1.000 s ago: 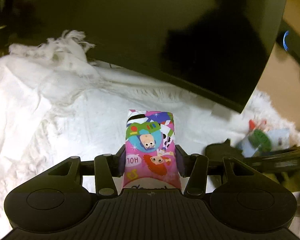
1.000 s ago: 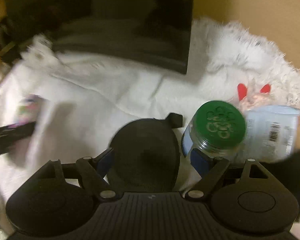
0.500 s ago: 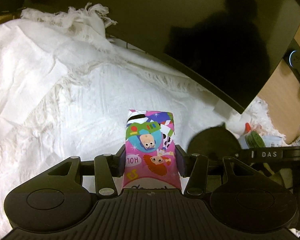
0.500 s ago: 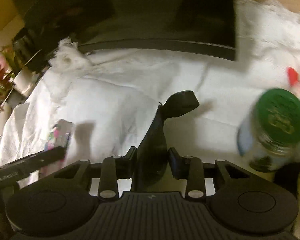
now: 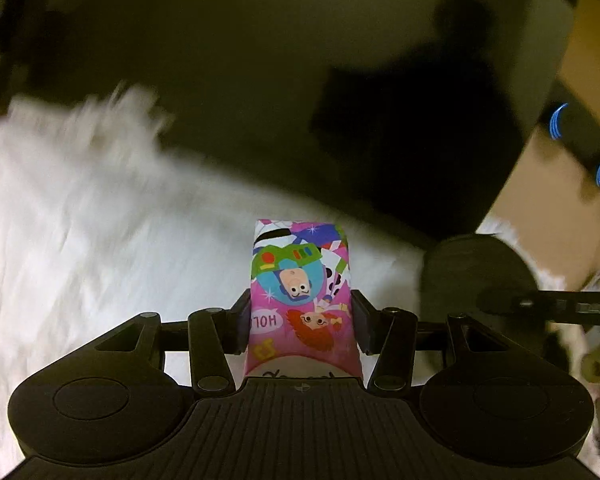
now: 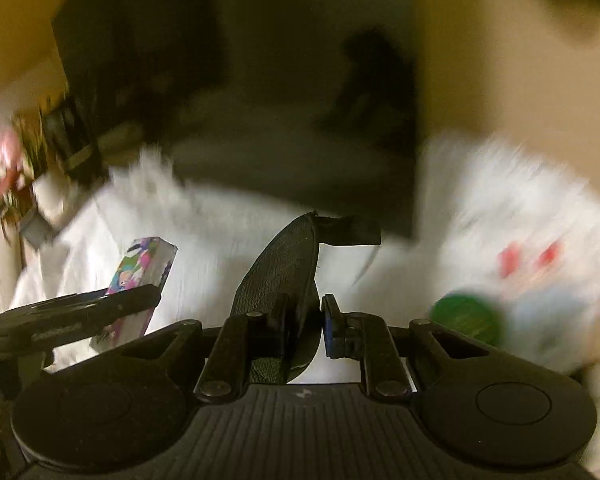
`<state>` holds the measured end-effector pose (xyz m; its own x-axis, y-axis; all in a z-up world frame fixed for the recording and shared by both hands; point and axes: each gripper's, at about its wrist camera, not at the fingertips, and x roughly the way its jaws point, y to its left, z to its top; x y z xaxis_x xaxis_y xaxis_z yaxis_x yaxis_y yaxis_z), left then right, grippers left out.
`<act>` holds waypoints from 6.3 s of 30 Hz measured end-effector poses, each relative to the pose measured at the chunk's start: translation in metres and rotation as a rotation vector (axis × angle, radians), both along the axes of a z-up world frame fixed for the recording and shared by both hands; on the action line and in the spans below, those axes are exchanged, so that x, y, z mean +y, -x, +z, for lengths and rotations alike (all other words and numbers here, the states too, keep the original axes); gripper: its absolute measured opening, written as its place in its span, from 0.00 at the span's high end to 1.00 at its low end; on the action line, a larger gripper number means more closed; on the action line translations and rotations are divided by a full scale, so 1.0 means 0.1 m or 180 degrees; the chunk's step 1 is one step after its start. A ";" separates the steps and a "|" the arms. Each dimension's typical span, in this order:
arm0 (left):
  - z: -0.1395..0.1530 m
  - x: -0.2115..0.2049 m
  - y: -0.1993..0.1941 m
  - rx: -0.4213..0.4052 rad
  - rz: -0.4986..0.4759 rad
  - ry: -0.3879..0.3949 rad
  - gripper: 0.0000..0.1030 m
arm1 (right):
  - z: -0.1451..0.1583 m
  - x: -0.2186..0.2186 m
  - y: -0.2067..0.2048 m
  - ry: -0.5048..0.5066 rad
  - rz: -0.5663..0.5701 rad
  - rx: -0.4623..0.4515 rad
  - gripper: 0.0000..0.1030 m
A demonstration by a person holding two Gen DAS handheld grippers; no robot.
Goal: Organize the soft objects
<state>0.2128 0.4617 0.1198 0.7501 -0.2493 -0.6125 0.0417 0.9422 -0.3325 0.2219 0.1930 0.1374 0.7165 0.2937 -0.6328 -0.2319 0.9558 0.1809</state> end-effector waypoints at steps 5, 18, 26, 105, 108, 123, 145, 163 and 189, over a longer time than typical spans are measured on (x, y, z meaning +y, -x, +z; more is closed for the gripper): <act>0.59 -0.53 -0.16 -0.0402 -0.0240 0.0035 0.48 | 0.74 -0.87 0.45 0.0103 -0.0469 -0.0589 0.84; 1.07 -3.51 -0.31 -0.0612 -0.1898 0.0442 0.43 | 1.08 -2.88 1.71 0.0593 -0.1668 -0.0991 0.84; 0.07 -4.64 -0.67 0.0092 -0.2242 -0.0114 0.47 | 0.54 -3.26 1.49 0.0399 -0.1692 -0.0662 0.84; -1.07 -1.99 0.62 0.0749 -0.1805 0.1047 0.82 | -1.31 -1.09 1.80 0.0487 -0.0347 0.0192 0.63; -0.98 -1.87 0.65 0.0618 -0.1553 0.1187 0.82 | -1.13 -1.16 1.75 0.0364 -0.0473 0.0011 0.58; -0.56 -1.07 0.54 0.0119 -0.0667 0.0685 0.82 | -1.11 -1.20 0.62 -0.0493 -0.1228 0.0400 0.38; -0.76 -0.80 0.40 0.0277 -0.0690 0.0894 0.82 | -0.46 -0.74 0.79 0.0022 -0.0625 -0.0113 0.72; -0.76 -0.69 0.43 0.0274 -0.0551 0.1007 0.82 | -0.98 -0.43 0.99 0.0583 -0.0470 -0.0128 0.36; -0.68 -0.87 0.52 0.0260 -0.0617 0.0938 0.82 | -0.99 -0.96 0.48 0.0340 -0.1120 0.0021 0.71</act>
